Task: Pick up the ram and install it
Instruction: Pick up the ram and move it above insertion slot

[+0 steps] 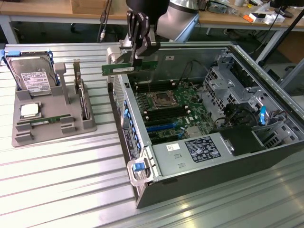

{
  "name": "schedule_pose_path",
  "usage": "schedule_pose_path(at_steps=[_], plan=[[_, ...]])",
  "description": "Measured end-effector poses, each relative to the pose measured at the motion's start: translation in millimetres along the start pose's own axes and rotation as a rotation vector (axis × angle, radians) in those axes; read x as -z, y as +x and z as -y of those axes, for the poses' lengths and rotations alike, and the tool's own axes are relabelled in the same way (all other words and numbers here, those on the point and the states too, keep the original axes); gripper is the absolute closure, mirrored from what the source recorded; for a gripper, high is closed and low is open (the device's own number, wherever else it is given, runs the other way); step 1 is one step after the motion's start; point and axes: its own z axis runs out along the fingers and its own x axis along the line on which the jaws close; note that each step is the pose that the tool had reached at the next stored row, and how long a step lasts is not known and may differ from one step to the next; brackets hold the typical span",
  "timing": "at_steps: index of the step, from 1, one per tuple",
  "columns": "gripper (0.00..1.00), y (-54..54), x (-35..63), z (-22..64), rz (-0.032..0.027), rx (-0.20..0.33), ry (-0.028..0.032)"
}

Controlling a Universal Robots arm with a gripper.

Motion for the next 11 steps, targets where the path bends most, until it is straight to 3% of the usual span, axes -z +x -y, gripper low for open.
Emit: schedule_pose_path(at_steps=[8,11], plan=[[0.88,1.2,1.0,22.1,-0.0003,0.0,0.0],[0.88,2.0,1.6,34.8,-0.0003,0.0,0.0]])
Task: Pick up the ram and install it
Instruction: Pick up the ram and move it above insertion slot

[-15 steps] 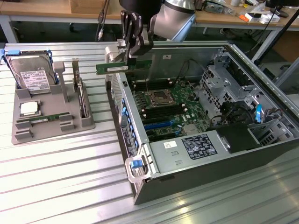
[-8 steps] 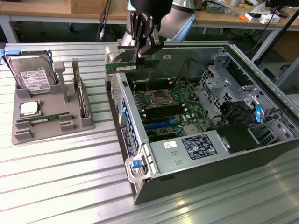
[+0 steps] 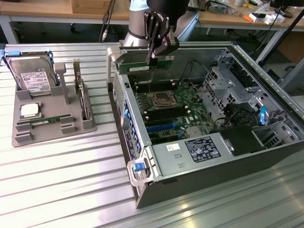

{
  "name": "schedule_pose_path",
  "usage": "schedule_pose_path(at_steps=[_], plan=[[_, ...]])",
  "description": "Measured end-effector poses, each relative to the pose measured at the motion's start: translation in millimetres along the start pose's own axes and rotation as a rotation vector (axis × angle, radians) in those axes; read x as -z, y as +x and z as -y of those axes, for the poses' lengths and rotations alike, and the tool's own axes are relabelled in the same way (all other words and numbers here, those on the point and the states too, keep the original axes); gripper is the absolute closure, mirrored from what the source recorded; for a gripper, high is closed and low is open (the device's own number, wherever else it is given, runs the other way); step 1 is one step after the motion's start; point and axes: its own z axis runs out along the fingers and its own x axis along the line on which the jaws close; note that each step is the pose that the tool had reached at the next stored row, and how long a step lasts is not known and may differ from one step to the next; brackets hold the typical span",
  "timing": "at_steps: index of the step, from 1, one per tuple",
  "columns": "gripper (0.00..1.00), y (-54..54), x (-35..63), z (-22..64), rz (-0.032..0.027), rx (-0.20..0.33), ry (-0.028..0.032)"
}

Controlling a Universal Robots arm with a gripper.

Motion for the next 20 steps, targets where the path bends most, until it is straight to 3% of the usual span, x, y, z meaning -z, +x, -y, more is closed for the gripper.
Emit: schedule_pose_path(at_steps=[20], plan=[[0.88,3.4,2.6,60.4,-0.0001,0.0,0.0]])
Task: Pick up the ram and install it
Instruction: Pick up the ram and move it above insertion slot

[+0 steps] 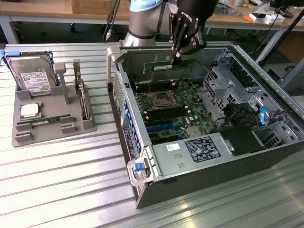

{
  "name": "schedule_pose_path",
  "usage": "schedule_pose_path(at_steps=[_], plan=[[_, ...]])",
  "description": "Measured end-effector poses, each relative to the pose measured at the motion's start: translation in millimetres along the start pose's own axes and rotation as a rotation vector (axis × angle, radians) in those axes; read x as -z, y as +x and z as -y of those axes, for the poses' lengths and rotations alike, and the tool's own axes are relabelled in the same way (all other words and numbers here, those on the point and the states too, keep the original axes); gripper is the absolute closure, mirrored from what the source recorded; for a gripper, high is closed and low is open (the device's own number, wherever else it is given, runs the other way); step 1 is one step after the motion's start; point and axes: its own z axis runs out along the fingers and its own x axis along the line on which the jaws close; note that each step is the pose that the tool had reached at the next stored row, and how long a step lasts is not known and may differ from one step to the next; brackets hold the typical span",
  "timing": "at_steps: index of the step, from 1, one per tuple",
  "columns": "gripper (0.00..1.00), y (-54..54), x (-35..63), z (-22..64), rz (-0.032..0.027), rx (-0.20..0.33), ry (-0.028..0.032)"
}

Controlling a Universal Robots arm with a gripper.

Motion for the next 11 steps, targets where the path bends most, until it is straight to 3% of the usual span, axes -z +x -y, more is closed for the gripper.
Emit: schedule_pose_path(at_steps=[11], plan=[[0.88,1.6,1.3,28.9,-0.0001,0.0,0.0]])
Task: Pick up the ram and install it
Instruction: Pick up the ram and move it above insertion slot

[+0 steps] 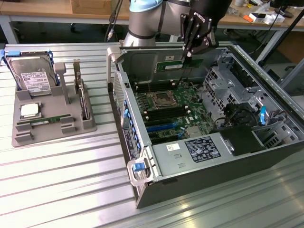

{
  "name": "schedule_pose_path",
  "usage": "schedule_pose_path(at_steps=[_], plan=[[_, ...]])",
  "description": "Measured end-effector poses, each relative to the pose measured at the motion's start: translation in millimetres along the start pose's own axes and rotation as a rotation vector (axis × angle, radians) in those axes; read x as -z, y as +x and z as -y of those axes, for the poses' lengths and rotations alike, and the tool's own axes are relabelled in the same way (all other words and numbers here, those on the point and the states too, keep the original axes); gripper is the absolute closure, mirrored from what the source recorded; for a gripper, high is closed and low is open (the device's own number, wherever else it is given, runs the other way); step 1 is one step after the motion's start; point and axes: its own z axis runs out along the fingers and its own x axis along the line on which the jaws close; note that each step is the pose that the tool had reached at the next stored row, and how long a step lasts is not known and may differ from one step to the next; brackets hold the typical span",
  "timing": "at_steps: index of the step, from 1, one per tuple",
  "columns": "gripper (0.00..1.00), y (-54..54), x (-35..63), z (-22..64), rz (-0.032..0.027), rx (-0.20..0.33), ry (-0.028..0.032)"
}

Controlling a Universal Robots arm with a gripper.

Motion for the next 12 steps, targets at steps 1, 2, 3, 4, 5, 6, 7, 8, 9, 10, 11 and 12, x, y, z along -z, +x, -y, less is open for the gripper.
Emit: schedule_pose_path(at_steps=[1,2,3,4,5,6,7,8,9,10,11,12], plan=[[0.88,0.2,0.2,3.5,0.0,0.0,0.0],[0.88,0.3,0.2,5.8,0.0,0.0,0.0],[0.88,0.5,0.3,8.4,0.0,0.0,0.0],[0.88,0.6,0.4,11.2,0.0,0.0,0.0],[0.88,0.7,0.6,12.5,-0.0001,0.0,0.0],[0.88,0.8,0.7,14.4,-0.0001,0.0,-0.0001],[0.88,0.9,0.8,16.9,-0.0002,0.0,-0.0001],[0.88,1.2,0.9,20.5,-0.0001,0.0,-0.0001],[0.88,1.3,1.0,22.7,-0.0001,0.0,0.0],[0.88,1.4,1.1,25.0,-0.0001,0.0,0.0],[0.88,1.6,1.2,28.1,-0.0001,0.0,0.0],[0.88,1.8,1.4,32.4,-0.0001,0.0,0.0]])
